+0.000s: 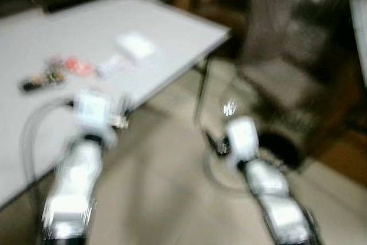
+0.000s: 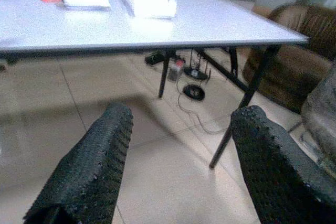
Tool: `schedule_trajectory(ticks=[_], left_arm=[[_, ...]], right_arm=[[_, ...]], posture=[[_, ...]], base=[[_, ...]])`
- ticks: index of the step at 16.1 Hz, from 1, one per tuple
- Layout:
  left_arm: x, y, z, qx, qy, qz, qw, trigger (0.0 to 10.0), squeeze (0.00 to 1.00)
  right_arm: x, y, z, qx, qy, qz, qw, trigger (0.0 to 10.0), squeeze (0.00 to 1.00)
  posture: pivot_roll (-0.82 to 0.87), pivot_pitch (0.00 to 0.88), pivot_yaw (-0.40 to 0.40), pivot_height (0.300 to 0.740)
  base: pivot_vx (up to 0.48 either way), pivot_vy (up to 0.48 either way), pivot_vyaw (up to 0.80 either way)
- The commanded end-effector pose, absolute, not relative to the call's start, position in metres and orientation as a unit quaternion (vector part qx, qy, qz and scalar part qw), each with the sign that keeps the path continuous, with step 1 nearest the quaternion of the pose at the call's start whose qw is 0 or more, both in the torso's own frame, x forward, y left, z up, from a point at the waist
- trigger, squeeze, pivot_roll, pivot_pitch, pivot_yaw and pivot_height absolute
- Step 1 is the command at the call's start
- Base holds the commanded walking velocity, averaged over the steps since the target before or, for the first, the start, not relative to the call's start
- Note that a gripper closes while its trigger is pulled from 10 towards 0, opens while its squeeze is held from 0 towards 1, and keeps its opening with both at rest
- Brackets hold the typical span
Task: Picking trash to rubbish bin
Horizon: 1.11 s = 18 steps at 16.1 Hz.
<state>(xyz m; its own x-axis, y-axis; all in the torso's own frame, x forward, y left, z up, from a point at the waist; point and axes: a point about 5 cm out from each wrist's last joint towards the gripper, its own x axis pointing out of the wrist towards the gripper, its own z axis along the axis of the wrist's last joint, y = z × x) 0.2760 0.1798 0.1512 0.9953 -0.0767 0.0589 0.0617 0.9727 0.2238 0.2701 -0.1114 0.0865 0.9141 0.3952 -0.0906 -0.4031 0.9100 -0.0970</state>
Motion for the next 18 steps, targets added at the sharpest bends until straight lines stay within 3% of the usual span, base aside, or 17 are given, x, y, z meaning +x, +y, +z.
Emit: schedule_trajectory(ticks=[1, 9, 14, 18], left_arm=[[0.274, 0.19, 0.153, 0.124, -0.034, -0.02, 0.991, 10.0, 0.0], [0.267, 0.2, 0.152, 0.136, -0.025, -0.011, 0.99, 10.0, 0.0], [0.274, 0.196, 0.153, 0.135, -0.025, -0.029, 0.99, 10.0, 0.0], [0.278, 0.19, 0.152, 0.133, -0.023, -0.046, 0.99, 10.0, 0.0]], right_arm=[[0.27, -0.099, 0.091, -0.048, 0.026, 0.224, 0.973, 10.0, 0.0], [0.27, -0.085, 0.094, -0.031, 0.015, 0.245, 0.969, 10.0, 0.0], [0.282, -0.108, 0.111, -0.022, -0.023, 0.168, 0.985, 10.0, 0.0], [0.28, -0.123, 0.122, -0.025, -0.038, 0.143, 0.989, 10.0, 0.0]], posture=[[0.01, 0.0, -0.084, 0.74], [0.04, 0.0, -0.088, 0.74], [0.02, 0.0, -0.067, 0.74], [0.0, 0.0, -0.046, 0.74]], base=[[0.39, 0.0, 0.8], [0.392, 0.0, 0.8], [0.392, 0.0, 0.0], [0.391, 0.0, -0.75]])
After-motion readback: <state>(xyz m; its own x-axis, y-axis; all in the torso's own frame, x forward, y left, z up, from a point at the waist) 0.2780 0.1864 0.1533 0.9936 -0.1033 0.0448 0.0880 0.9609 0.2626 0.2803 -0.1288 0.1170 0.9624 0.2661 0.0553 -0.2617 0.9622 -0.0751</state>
